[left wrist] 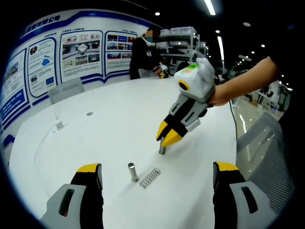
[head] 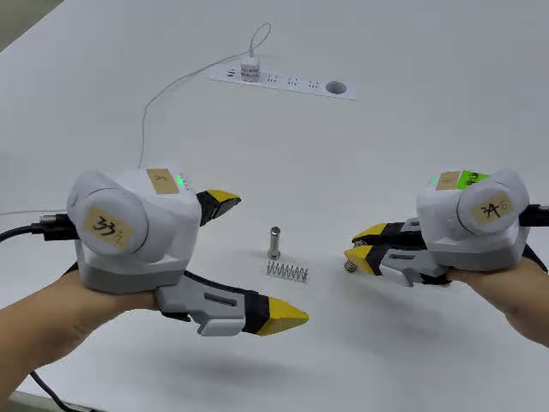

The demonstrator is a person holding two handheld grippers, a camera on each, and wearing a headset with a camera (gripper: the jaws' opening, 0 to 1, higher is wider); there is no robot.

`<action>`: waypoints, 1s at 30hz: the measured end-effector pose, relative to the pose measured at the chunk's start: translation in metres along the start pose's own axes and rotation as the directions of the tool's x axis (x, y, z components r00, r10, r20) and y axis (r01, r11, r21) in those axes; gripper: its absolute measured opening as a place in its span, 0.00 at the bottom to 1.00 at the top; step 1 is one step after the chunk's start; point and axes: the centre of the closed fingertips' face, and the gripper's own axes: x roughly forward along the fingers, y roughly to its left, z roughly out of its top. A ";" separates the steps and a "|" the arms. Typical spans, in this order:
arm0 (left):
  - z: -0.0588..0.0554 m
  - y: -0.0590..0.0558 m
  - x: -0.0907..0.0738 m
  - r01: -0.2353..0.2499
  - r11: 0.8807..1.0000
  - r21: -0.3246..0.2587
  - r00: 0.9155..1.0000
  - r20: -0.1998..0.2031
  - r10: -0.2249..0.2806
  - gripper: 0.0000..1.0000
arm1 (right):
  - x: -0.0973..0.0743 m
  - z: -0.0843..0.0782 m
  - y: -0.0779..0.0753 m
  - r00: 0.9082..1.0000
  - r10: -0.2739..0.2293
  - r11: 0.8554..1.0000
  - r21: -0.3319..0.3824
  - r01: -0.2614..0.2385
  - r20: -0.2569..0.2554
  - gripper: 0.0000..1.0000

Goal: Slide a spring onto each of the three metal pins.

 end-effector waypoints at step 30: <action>0.012 -0.005 -0.004 0.000 0.999 0.039 1.000 0.017 0.000 0.98 | -0.014 0.009 -0.002 1.000 -0.018 1.000 -0.011 0.019 0.012 0.17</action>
